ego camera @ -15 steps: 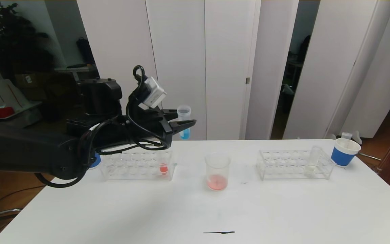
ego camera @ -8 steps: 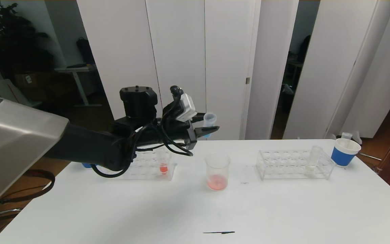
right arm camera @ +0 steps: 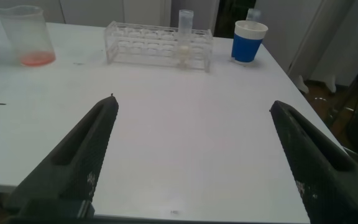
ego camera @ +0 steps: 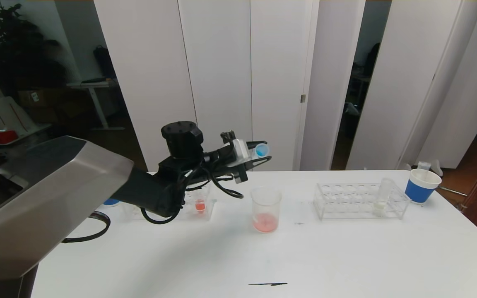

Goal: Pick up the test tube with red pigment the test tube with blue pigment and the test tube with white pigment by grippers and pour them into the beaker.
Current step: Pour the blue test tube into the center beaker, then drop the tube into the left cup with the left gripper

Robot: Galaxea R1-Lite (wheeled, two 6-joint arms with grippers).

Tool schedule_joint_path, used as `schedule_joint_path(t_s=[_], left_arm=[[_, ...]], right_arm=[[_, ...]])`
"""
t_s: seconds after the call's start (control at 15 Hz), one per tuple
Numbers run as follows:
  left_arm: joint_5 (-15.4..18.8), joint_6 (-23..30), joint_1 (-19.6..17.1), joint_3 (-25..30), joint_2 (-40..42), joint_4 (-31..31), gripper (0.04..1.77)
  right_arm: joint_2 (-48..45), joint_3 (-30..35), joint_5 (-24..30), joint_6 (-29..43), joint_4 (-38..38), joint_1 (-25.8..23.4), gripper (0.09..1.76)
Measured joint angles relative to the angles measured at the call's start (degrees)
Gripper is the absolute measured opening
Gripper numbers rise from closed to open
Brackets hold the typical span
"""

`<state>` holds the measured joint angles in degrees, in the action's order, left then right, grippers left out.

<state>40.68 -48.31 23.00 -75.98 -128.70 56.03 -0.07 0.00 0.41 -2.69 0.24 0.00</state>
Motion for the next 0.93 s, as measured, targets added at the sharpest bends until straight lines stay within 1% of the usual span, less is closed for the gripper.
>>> schedule_joint_path(t_s=[0.07,0.2,0.6,0.8,0.93], left_arm=[[-0.24,-1.29,-0.02,0.07,-1.02,2.55,0.57],[-0.68,-4.13,-0.24,0.38,-2.61,5.72,0.57],[-0.77,-9.24,-1.38,-1.05,-7.13,17.04,0.57],[-0.83,-11.56,-1.71,-1.27,-8.46,17.59,0.57],[-0.83,-12.85,-1.73,-1.22,-8.95,19.80,0.57]], right_arm=[[0.00,0.00,0.00,-0.02,0.02,0.00,1.75],[0.00,0.00,0.00,0.00,0.02,0.00,1.75],[0.00,0.00,0.02,0.00,0.02,0.00,1.75],[0.00,0.00,0.00,0.00,0.02,0.00,1.75],[0.00,0.00,0.00,0.02,0.02,0.00,1.75]])
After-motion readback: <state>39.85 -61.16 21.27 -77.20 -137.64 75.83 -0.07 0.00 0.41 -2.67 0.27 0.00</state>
